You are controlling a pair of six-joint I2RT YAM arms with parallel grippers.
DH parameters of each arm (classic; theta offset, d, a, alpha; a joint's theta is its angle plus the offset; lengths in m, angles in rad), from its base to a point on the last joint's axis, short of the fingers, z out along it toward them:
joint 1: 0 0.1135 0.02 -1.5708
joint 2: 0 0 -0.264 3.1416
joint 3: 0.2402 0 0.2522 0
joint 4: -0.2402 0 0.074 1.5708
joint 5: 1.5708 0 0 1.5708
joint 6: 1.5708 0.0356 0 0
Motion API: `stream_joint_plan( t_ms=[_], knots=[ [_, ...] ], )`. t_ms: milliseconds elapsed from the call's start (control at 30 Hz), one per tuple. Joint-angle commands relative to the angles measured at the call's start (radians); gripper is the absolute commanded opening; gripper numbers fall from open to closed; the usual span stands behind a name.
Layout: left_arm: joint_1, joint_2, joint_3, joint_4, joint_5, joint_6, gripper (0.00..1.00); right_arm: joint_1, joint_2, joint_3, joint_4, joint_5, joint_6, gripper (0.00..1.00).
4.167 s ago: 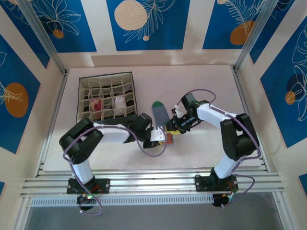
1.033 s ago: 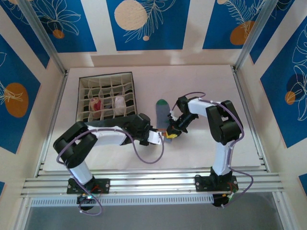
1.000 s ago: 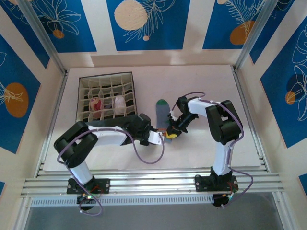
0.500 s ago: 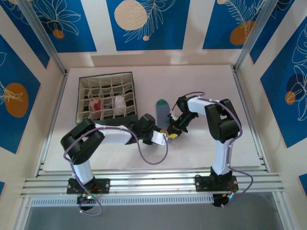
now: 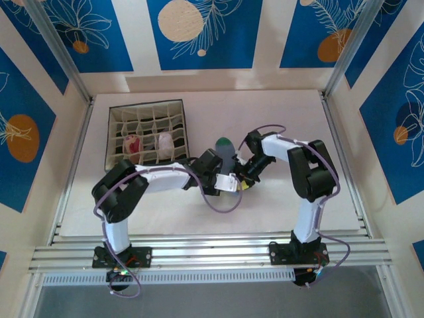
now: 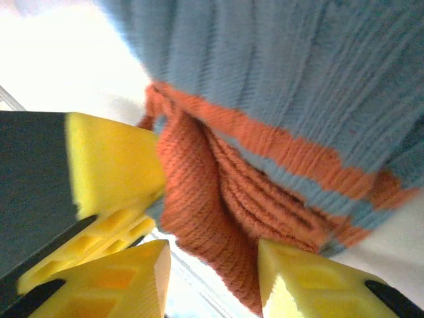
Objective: Roll the socks
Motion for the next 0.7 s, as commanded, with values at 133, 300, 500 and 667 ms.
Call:
stream_joint_plan(
  t_ms=[133, 300, 500, 667],
  knots=[
    [0.074, 0.076, 0.061, -0.290, 0.279, -0.224, 0.00, -0.042, -0.185, -0.115, 0.240, -0.021, 0.080, 0.37],
    [0.127, 0.119, 0.137, -0.395, 0.404, -0.305, 0.00, -0.042, -0.200, -0.195, 0.393, -0.174, 0.094, 0.32],
    [0.179, 0.201, 0.243, -0.523, 0.517, -0.399, 0.00, -0.033, -0.159, -0.244, 0.461, -0.233, 0.116, 0.36],
    [0.227, 0.241, 0.270, -0.532, 0.555, -0.550, 0.00, -0.014, -0.169, -0.287, 0.485, -0.220, 0.129, 0.40]
  ],
)
